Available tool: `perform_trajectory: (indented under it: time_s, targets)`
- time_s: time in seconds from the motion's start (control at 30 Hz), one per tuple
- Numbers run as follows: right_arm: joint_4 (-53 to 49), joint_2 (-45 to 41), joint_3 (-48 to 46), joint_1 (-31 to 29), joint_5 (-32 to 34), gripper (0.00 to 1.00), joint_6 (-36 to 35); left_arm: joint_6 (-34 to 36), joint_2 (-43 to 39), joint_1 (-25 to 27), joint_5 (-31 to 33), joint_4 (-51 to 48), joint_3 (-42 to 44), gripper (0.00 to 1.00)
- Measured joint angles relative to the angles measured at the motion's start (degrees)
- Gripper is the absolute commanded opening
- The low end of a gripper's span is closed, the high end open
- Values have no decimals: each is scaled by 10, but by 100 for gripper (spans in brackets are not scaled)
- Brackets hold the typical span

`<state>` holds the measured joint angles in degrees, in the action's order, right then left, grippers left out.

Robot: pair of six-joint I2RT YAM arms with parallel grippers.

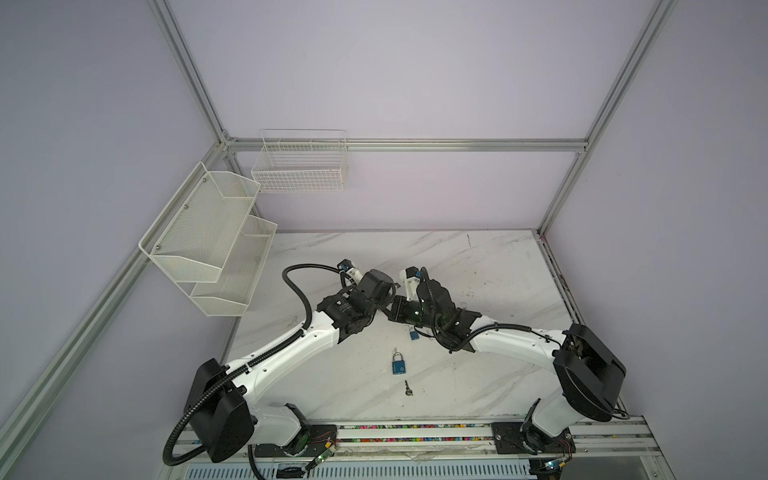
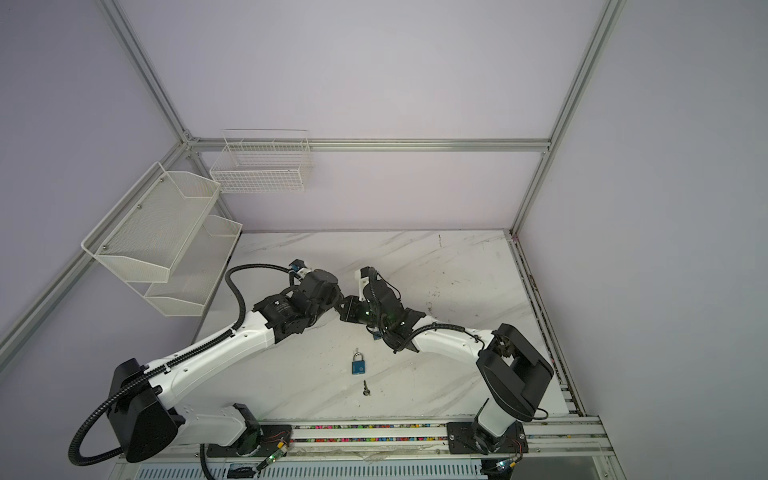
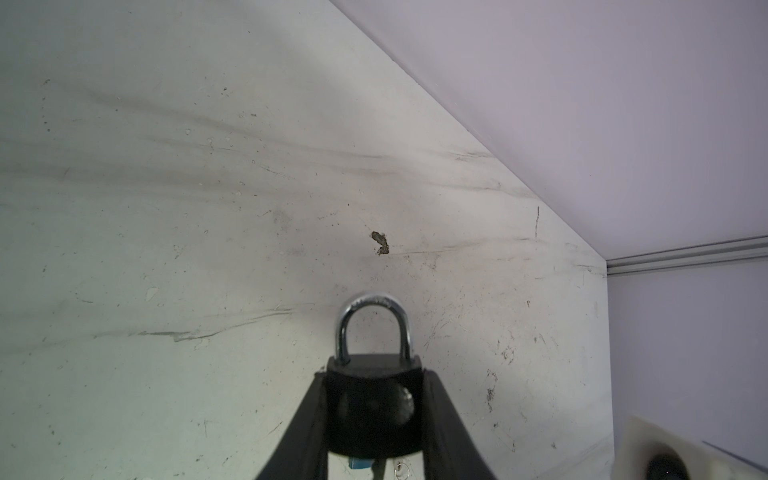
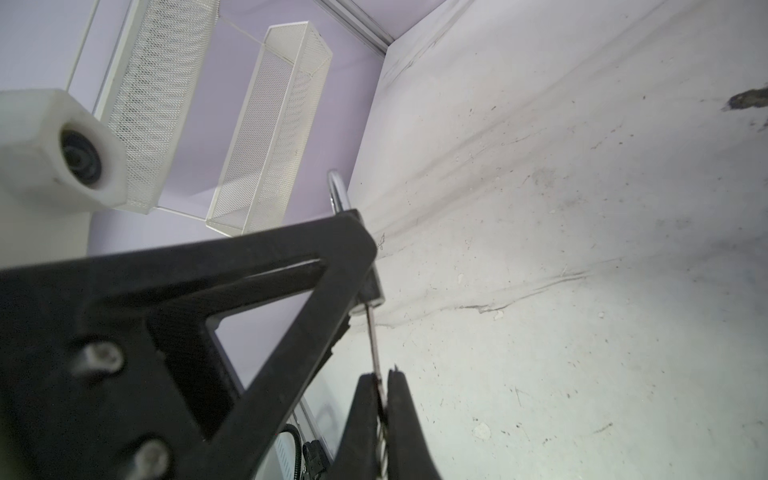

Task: Unlock with the key

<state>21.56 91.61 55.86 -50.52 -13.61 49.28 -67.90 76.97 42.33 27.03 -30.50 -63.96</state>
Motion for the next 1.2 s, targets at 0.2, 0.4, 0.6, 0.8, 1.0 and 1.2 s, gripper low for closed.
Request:
perform_trajectory:
  time_s: [0.2, 0.4, 0.6, 0.8, 1.0, 1.2]
  targets:
    - [-20, -2, 12, 1, -4, 0, -11, 8, -16, 0, 3, 7, 13, 2]
    - [-68, -9, 28, -5, 11, 0, -46, 11, -30, 2, 5, 19, 30, 1]
    - [-87, -22, 29, -5, 25, 0, -61, 11, -31, 7, 8, 29, 30, 1]
    - [-108, -28, 34, -5, 31, 0, -70, 13, -31, 10, 12, 30, 29, 2]
    - [-101, -28, 35, -6, 27, 0, -51, 12, -31, 10, 9, 30, 28, 1]
    - [-65, -4, 35, -5, -6, 0, -19, 13, -31, 9, 24, 10, 28, 1]
